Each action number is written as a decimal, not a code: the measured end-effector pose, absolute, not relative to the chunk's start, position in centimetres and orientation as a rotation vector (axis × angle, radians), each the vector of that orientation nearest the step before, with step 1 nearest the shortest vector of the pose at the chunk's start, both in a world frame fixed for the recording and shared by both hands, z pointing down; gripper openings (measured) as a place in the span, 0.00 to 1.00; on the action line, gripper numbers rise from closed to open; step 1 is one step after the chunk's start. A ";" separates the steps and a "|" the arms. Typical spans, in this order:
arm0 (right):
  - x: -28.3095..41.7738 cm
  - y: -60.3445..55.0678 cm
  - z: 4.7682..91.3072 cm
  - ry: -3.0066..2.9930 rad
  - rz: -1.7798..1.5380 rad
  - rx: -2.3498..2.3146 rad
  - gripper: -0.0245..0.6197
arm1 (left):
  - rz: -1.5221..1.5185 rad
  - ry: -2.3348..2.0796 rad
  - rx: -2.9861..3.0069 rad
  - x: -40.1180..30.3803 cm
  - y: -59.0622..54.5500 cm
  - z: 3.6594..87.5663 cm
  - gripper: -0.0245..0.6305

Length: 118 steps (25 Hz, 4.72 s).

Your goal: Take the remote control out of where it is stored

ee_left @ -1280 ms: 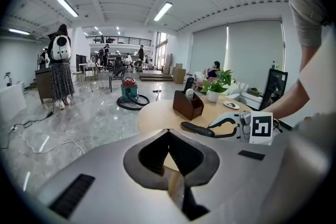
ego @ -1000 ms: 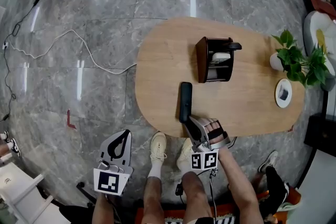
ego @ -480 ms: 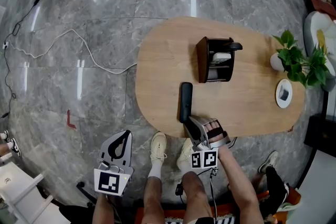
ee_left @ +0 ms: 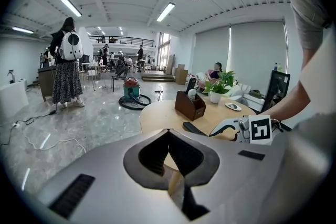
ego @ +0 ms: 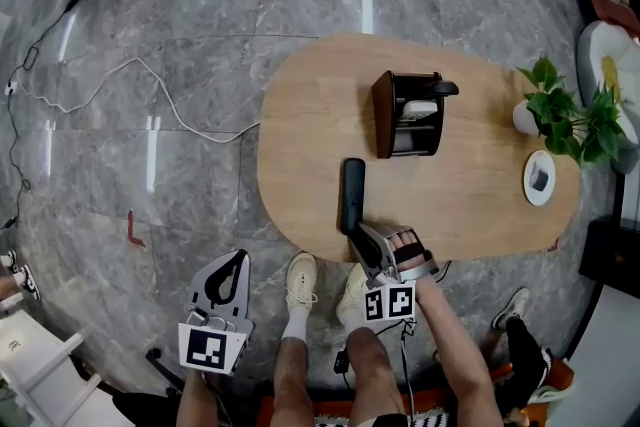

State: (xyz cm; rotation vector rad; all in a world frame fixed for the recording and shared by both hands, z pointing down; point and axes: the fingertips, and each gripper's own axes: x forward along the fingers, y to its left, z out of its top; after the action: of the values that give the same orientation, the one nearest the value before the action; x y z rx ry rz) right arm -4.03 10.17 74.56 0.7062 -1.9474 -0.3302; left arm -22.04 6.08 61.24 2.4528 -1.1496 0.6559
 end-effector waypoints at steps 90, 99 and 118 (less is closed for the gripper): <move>5.7 11.0 27.3 -2.118 0.175 1.997 0.05 | 0.401 -1.010 2.870 -11.9 6.9 23.3 0.04; 5.2 12.3 24.4 -2.123 0.130 2.029 0.05 | 0.378 -1.032 2.914 -12.7 7.5 20.0 0.04; 4.6 13.0 24.0 -2.115 0.117 2.038 0.05 | 0.270 -0.979 2.930 -12.3 7.2 18.8 0.04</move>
State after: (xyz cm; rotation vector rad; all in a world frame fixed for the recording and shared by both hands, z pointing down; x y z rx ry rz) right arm 4.61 13.03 24.04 2.0382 -2.1146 0.1170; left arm -12.34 7.17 18.84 2.9301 -0.9789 0.2702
